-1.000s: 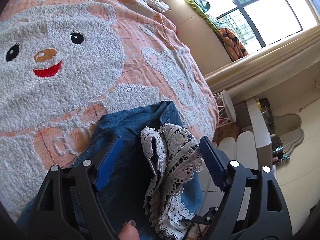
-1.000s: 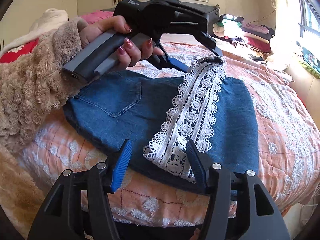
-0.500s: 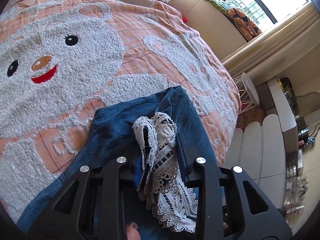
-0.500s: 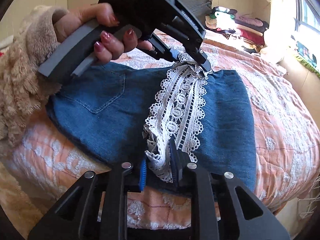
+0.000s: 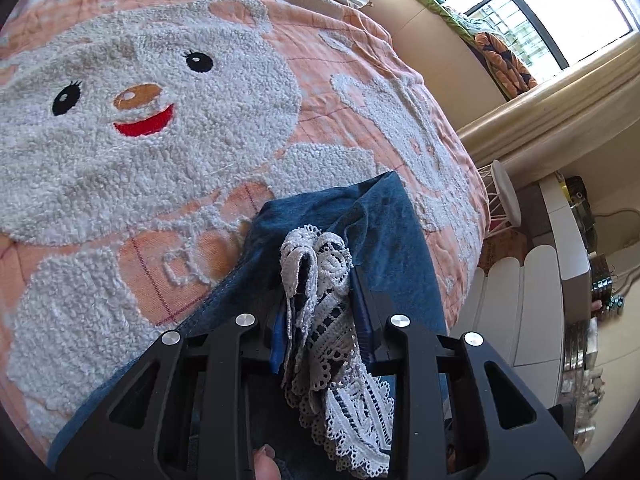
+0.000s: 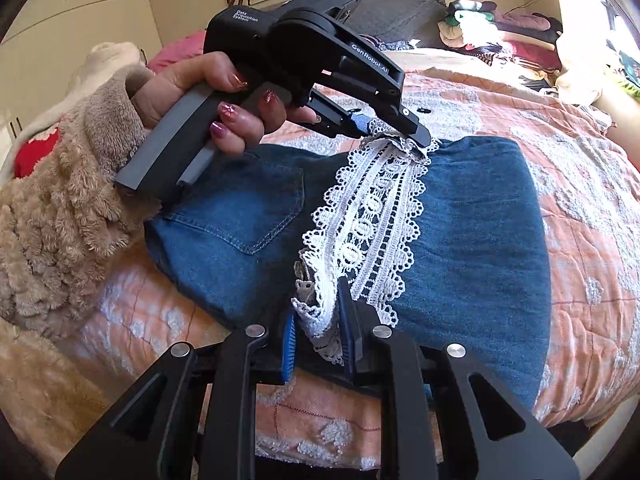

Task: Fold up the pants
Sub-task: 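Lift the lace edge with left tool and fold it over toward the right tool, then lower the folded edge onto the pants and open both tools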

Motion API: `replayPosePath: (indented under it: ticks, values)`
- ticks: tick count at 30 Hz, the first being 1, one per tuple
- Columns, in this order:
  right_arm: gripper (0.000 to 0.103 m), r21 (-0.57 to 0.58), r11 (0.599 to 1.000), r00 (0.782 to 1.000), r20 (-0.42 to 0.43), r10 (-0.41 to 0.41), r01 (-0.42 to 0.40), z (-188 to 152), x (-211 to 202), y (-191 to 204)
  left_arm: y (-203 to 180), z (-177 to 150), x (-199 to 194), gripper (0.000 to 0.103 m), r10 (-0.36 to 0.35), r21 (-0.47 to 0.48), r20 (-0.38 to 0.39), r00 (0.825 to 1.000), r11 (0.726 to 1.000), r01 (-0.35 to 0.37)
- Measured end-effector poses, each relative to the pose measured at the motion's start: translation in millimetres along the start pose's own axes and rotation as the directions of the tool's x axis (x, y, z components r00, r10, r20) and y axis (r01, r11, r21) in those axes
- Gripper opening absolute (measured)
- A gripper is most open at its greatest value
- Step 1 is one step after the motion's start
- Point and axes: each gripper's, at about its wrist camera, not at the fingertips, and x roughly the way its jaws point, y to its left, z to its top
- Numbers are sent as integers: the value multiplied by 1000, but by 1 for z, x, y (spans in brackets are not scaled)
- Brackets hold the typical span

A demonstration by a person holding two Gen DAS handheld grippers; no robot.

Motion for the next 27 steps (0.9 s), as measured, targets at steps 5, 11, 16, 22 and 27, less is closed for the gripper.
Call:
replayPosePath:
  ticks: [5,11,16,22,27]
  values:
    - [17,7,1000,1000,-2,2,-2,0,4,1,9,0,-8,30,10,-22,44,999,1000,-9]
    - [17,28,999,999,21,27,-27,3,-3,3,14,2,-24,30,25,-40,103,994,999,-21]
    - [20,21,1000,999,-23,23,-22,-4,10,4,22,3,-35,30,42,-65,125,991,997,-34]
    - [29,9,999,999,-8,51,-51,-3,4,6,14,-1,-55,30,74,-40,184,980,997,-68]
    - [36,26,997,996,36,76,-77,-5,-14,4,2,-7,-65,34,121,-3,216,969,992,-123]
